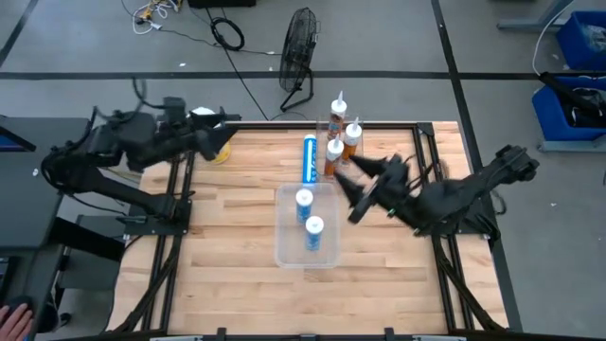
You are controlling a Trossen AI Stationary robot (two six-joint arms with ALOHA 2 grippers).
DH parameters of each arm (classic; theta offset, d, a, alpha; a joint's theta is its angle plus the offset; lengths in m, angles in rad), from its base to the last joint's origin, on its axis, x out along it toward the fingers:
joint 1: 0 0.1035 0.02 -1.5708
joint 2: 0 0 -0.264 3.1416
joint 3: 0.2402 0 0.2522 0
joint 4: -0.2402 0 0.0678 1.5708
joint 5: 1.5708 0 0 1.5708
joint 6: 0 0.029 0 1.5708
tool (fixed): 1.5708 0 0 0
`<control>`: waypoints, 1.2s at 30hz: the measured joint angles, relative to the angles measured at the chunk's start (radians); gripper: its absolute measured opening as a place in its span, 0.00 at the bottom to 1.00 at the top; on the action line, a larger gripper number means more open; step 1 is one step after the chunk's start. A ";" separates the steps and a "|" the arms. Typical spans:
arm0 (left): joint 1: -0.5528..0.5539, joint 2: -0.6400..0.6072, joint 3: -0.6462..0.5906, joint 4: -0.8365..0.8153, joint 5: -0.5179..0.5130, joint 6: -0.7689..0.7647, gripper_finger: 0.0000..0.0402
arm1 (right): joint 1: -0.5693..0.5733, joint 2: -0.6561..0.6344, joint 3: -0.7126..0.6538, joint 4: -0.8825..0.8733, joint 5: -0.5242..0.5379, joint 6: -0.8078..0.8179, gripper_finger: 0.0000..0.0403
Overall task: Sort silicone sealant tubes
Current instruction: Put the blue sealant into the bottom transparent bin
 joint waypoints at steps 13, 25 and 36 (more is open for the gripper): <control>0.476 0.228 0.000 -0.138 0.525 -0.056 0.98 | -0.015 -0.200 0.000 -0.149 -0.001 -0.008 0.73; 0.716 0.580 0.000 -0.020 0.911 -0.055 0.98 | -0.015 -0.299 0.000 -0.322 -0.002 0.009 0.73; 0.729 0.795 0.000 0.048 0.877 -0.055 0.98 | -0.015 -0.329 0.000 -0.509 0.000 0.115 0.73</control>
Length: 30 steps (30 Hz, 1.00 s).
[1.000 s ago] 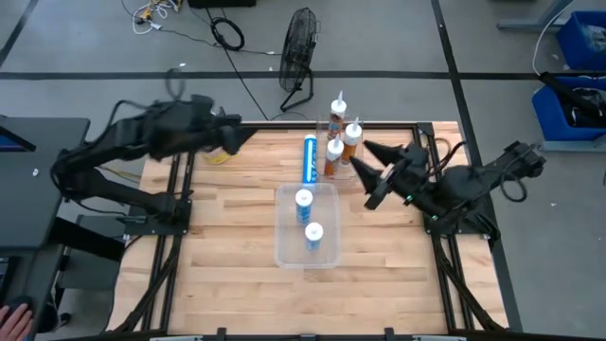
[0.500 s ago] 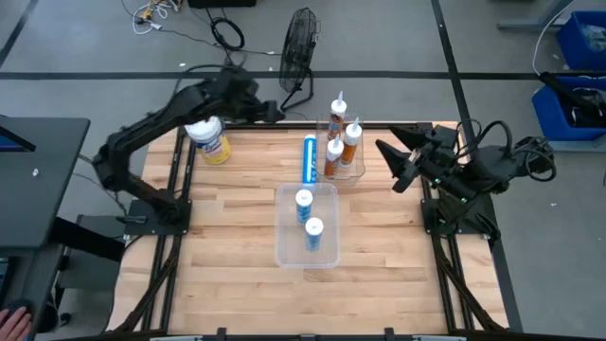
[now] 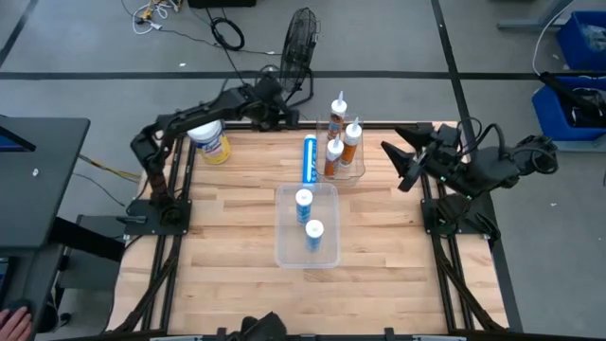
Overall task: Sort silicone sealant tubes
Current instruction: Put the blue sealant into the bottom transparent bin
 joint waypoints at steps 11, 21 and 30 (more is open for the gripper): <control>-0.033 0.063 0.000 -0.039 0.047 0.046 0.98 | -0.035 -0.003 0.000 -0.094 0.013 0.069 0.73; -0.035 0.066 0.000 -0.008 0.010 0.045 0.98 | -0.114 -0.008 0.000 -0.122 -0.065 0.075 0.73; -0.110 0.096 0.000 0.003 -0.013 0.029 0.98 | -0.161 -0.008 0.000 -0.170 -0.136 0.148 0.73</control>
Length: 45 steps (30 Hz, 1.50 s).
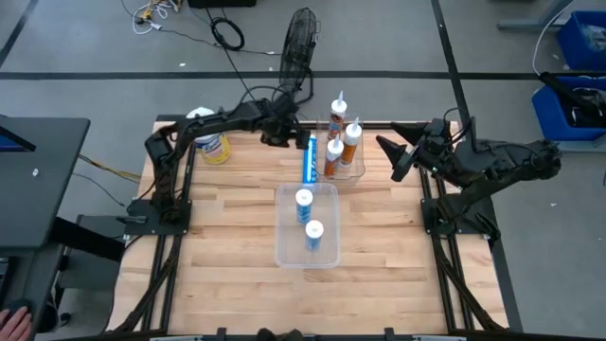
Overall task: Sort silicone sealant tubes
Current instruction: Put the blue sealant into the bottom transparent bin
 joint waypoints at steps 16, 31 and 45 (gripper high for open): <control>-0.143 0.040 0.000 -0.018 -0.081 0.018 0.98 | 0.000 0.000 0.000 -0.057 0.000 0.020 0.73; -0.222 0.119 0.002 0.002 -0.109 0.028 0.98 | 0.000 -0.002 0.000 -0.113 -0.010 0.023 0.73; -0.237 0.142 -0.001 -0.011 -0.124 0.094 0.98 | -0.007 -0.003 0.000 -0.118 -0.007 0.023 0.73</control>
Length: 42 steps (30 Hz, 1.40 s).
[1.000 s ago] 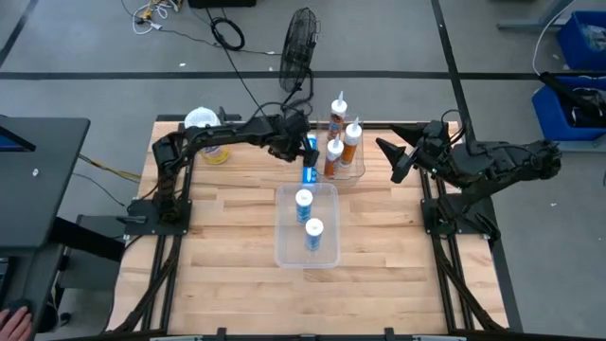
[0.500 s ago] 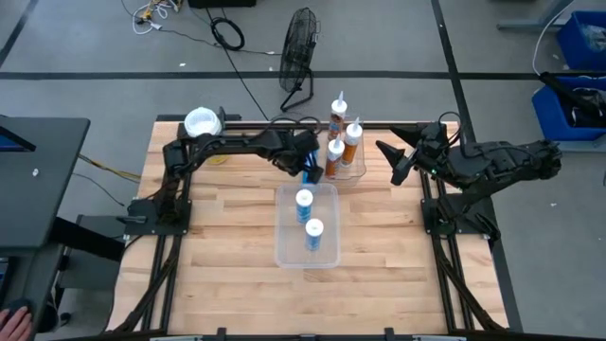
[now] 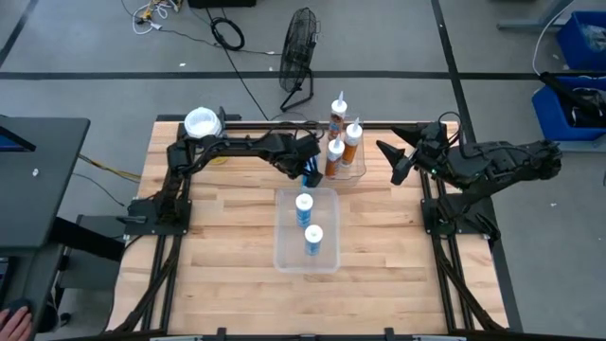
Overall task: Sort silicone sealant tubes
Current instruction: Put the blue sealant into the bottom transparent bin
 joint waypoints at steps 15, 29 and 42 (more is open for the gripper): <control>-0.001 0.019 0.003 -0.008 -0.026 0.048 0.98 | -0.028 0.000 0.000 0.001 0.000 0.000 0.73; -0.004 0.045 0.001 -0.048 -0.027 0.112 0.98 | -0.045 0.000 0.000 0.001 -0.018 0.017 0.73; 0.047 0.045 0.001 -0.244 -0.045 0.164 0.90 | -0.045 0.000 0.000 0.006 -0.020 0.023 0.73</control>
